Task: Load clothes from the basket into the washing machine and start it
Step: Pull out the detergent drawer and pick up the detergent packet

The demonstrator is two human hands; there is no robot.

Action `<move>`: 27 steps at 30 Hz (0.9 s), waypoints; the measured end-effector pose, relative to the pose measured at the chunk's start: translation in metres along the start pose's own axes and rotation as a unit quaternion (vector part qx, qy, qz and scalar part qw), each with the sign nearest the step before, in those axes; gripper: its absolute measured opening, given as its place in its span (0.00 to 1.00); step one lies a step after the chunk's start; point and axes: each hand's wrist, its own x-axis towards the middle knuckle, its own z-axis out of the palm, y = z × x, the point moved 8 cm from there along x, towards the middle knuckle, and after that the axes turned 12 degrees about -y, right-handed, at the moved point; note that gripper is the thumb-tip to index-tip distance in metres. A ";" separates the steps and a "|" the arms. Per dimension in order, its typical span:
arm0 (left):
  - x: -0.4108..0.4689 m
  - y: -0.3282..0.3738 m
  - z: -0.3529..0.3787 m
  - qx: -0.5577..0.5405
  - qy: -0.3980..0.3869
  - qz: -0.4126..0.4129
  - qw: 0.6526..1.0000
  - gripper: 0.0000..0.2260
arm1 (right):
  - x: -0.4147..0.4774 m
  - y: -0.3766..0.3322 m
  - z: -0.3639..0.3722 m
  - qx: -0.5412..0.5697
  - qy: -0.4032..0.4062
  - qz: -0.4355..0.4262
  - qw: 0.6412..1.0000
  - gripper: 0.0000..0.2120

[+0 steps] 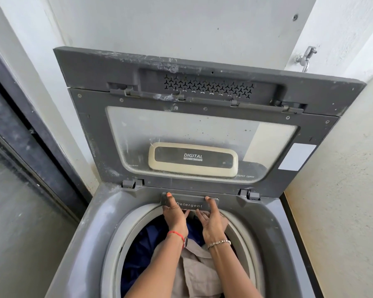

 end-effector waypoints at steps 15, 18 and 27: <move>0.003 0.004 -0.005 -0.066 -0.036 -0.030 0.997 0.26 | 0.013 -0.001 -0.012 0.034 -0.073 0.028 0.996 0.22; 0.002 0.006 -0.012 -0.065 -0.005 -0.015 0.998 0.26 | 0.018 -0.005 -0.017 0.012 -0.072 0.011 0.997 0.35; 0.001 0.017 -0.019 -0.040 0.013 0.018 0.999 0.16 | 0.021 -0.012 -0.021 -0.024 -0.087 -0.010 0.996 0.10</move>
